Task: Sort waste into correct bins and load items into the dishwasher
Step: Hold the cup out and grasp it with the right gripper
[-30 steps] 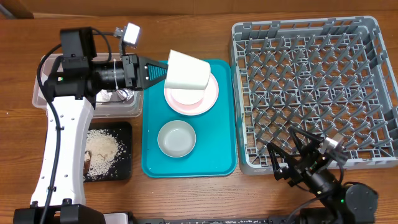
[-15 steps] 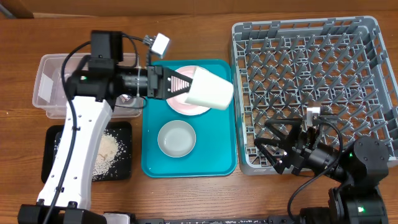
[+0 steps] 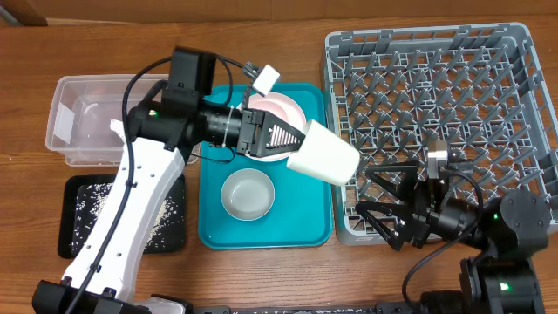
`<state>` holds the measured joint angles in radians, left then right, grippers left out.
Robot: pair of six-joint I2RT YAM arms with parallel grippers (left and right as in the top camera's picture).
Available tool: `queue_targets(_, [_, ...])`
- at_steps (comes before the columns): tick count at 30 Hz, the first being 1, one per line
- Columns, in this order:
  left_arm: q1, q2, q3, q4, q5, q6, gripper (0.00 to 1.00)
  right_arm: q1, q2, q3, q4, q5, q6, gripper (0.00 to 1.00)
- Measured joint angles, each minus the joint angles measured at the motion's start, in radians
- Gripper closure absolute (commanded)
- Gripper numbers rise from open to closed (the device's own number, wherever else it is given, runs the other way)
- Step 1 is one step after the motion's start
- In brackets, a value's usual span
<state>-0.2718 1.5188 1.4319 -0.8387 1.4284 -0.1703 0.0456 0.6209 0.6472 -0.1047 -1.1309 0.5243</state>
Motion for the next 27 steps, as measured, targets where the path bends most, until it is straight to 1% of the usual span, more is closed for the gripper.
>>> queue_targets(9, [-0.028, 0.000, 0.000, 0.002, -0.053, 0.015, 0.96, 0.000, 0.111, 0.002, 0.143, -0.097, -0.001, 0.00])
queue_targets(15, [-0.031, 0.000, 0.000, 0.002, -0.057, 0.017, 0.96, 0.000, 0.192, 0.002, 0.196, -0.129, 0.000, 0.00])
queue_targets(18, [-0.036, 0.000, 0.000, 0.005, -0.057, 0.017, 0.96, 0.000, 0.226, 0.002, 0.253, -0.145, 0.003, 0.00])
queue_targets(23, [-0.036, 0.000, 0.000, 0.006, -0.057, 0.017, 0.96, 0.000, 0.271, 0.004, 0.433, -0.165, 0.076, 0.06])
queue_targets(27, [-0.037, 0.000, 0.000, 0.005, -0.060, 0.017, 0.96, 0.012, 0.283, 0.005, 0.511, -0.174, 0.138, 0.10])
